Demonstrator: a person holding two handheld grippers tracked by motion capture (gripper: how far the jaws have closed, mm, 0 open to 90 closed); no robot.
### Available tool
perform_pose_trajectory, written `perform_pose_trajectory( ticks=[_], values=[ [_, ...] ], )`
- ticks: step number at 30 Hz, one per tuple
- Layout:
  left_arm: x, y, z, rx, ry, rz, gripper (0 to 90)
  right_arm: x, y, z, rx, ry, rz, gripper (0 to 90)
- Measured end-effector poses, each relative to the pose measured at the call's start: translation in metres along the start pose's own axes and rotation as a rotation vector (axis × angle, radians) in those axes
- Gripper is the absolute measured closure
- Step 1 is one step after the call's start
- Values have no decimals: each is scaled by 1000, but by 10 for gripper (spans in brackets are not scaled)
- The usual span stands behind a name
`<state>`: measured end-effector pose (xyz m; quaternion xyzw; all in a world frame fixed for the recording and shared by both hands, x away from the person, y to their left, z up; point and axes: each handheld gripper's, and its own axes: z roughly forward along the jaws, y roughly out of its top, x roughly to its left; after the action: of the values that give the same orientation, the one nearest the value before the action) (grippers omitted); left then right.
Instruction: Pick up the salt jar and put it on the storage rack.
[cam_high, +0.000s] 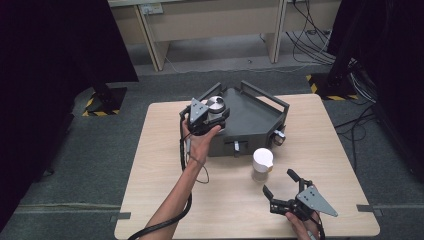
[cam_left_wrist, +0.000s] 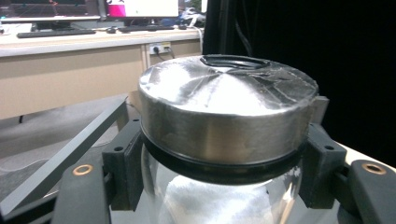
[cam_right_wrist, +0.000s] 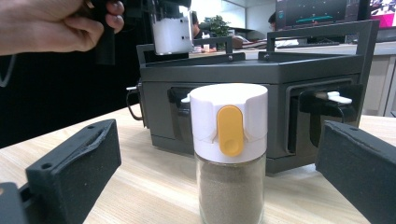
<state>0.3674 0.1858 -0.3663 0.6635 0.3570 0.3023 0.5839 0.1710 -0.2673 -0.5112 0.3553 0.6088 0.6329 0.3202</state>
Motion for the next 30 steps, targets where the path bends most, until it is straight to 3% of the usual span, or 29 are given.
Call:
perform_pose_trajectory(
  ticks=[13,15,20,23,30],
  values=[
    [4,-12,15,0,54,-4,305,-1,0,0,-2,-2,2,3],
    [6,-13,17,-4,59,18,305,-1,0,0,-1,-2,2,3],
    [6,-15,20,0,57,22,305,-1,-1,0,0,-1,2,3],
    [4,-16,21,7,66,1,305,-1,-1,0,-1,-1,2,3],
    [4,-18,24,16,80,0,305,-1,0,0,-3,0,5,3]
  ],
)
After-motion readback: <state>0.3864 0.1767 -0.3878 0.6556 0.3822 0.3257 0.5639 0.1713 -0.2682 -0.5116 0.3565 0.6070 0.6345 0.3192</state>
